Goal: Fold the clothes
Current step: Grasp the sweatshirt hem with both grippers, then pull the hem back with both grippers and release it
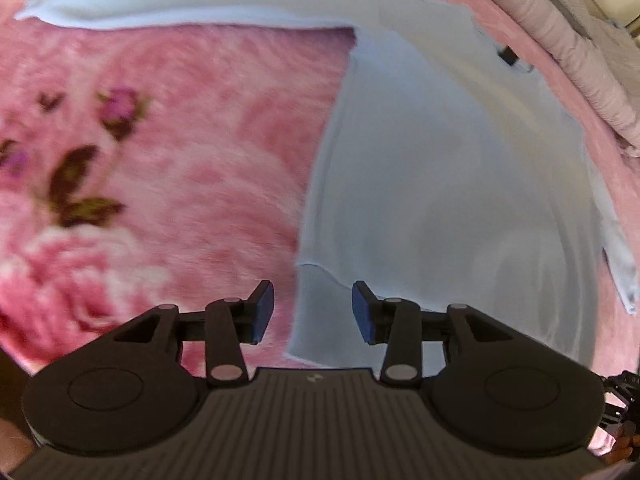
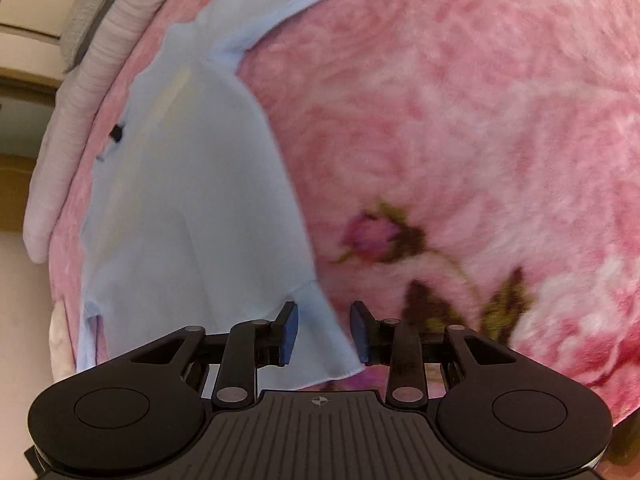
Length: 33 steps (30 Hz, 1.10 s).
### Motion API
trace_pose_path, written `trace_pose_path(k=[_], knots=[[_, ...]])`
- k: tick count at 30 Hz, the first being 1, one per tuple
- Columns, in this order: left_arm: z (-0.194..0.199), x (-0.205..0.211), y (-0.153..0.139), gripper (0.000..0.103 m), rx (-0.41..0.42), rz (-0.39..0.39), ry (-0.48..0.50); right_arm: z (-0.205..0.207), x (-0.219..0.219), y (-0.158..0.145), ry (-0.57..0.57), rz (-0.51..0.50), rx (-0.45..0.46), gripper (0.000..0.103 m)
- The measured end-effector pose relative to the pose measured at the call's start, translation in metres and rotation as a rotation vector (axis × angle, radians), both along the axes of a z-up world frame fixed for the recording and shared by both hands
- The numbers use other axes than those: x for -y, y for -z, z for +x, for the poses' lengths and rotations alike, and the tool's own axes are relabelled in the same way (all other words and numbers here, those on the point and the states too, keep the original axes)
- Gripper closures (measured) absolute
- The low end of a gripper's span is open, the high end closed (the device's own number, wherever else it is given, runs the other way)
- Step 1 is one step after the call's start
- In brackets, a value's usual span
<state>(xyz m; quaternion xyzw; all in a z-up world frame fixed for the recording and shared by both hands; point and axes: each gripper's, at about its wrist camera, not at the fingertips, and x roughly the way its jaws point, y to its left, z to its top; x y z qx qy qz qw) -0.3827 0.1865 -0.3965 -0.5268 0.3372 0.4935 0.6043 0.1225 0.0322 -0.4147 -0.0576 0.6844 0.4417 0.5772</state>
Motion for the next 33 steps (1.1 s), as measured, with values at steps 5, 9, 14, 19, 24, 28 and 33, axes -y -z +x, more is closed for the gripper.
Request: trace_pose_path(k=[5,9,14,19,24,28,33], knots=[[-0.023,0.013,-0.025,0.099,0.220,0.078,0.005,-0.029,-0.013,-0.053,-0.199,0.174,0.115,0.099],[-0.062,0.028,-0.024,0.100,0.186,0.046,-0.055,-0.043,-0.004,-0.056,-0.300,0.118,0.139,0.099],[-0.055,0.026,0.007,0.096,0.059,-0.085,-0.021,-0.038,0.014,-0.008,-0.206,-0.146,0.097,0.095],[-0.030,0.021,-0.011,0.090,-0.133,-0.127,0.168,-0.045,0.000,-0.033,-0.316,-0.189,0.240,0.080],[-0.020,0.005,-0.042,0.090,-0.149,0.060,0.143,-0.056,-0.019,-0.067,-0.335,-0.028,0.467,0.078],[0.009,-0.012,-0.033,0.087,-0.129,0.159,0.178,-0.081,-0.037,-0.056,-0.353,0.028,0.490,0.078],[0.018,0.002,-0.004,0.087,-0.202,0.061,0.224,-0.096,-0.023,-0.027,-0.410,-0.155,0.498,0.078]])
